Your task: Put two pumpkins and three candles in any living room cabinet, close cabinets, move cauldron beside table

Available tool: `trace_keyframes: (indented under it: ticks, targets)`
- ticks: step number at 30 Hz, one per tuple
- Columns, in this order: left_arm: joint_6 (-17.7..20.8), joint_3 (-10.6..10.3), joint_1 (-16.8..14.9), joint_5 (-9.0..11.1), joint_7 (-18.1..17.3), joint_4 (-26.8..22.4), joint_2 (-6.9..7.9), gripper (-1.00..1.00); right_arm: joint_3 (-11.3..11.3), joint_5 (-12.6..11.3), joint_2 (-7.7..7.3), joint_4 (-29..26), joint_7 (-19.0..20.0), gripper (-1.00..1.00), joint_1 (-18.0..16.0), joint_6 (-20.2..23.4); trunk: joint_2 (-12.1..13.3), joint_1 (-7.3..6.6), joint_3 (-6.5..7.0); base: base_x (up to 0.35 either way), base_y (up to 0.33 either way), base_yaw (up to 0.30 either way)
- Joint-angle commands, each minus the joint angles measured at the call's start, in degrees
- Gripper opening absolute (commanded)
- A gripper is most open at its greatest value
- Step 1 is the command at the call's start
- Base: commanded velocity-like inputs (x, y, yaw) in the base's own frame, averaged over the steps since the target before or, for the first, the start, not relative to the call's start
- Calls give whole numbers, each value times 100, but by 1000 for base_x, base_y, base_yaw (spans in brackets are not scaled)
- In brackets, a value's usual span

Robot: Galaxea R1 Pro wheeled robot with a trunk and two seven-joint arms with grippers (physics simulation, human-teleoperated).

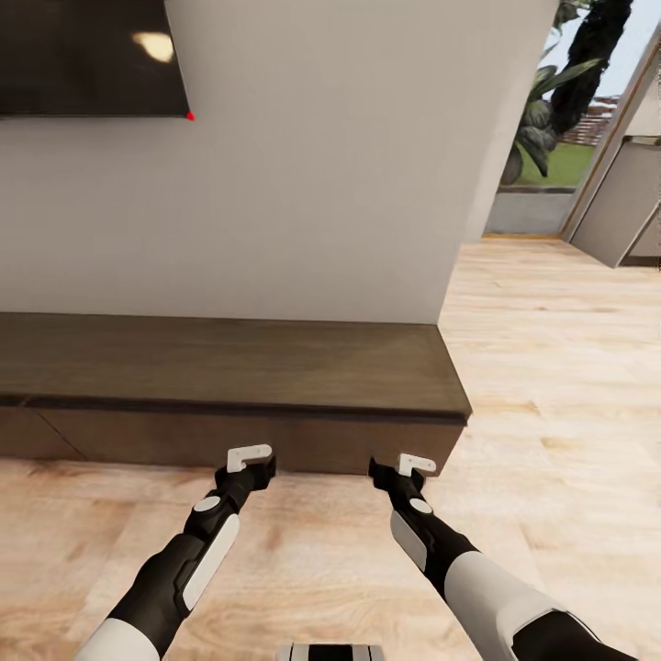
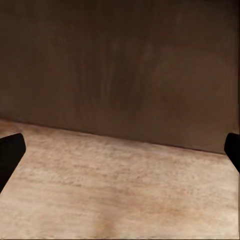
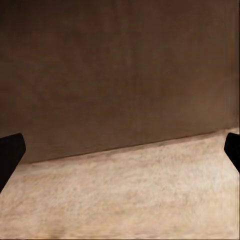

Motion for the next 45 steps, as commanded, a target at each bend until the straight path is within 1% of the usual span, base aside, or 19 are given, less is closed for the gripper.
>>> trace_keyframes:
  ticks: [1, 11, 22, 28, 31, 34, 37, 39, 42, 45]
  targets:
    - [17, -25, -4, 56, 55, -10, 8, 100, 49, -53, -3, 3, -34, 100, -5, -25, -2, -5, -4, -343, 0, 0]
    - [14, -39, -4, 57, 55, -64, 8, 100, 49, -69, -3, 25, -28, 100, -5, -25, -2, -5, -4, -327, 0, 0]
    - [20, -29, -4, 65, 107, -106, 8, 100, 41, -94, -8, 38, -25, 100, -5, -19, -2, -5, -4, -29, 0, 0]
    - [51, -20, -4, 74, 131, -132, 1, 100, 38, -102, -11, 38, -19, 100, -5, 3, 6, -20, 129, 0, 0, 0]
    - [110, 11, -4, 103, 120, -312, 0, 100, 33, -108, -11, 33, -25, 100, -5, 16, 10, -28, 195, 0, 0, 0]
    - [472, 25, -4, 122, 114, -601, 4, 100, 29, -112, -11, 8, -38, 100, -5, 114, 14, -36, 261, 0, 0, 0]
    - [953, 28, -4, 125, 118, -805, 2, 100, 15, -119, -3, -18, -50, 100, -5, 414, 18, -43, 328, 0, 0, 0]
    - [1071, 32, -4, 126, 117, -897, 5, 100, 8, -121, 6, -28, -55, 100, -5, 581, 21, -49, 372, 0, 0, 0]
    - [1213, 43, -4, 126, 117, -1063, 3, 100, -4, -129, 13, -179, -66, 100, -5, 991, 25, -56, 439, 0, 0, 0]
    - [1479, 50, -4, 129, 120, -1219, 0, 100, -20, -137, 15, -325, -68, 100, -5, 1373, 29, -64, 505, 0, 0, 0]
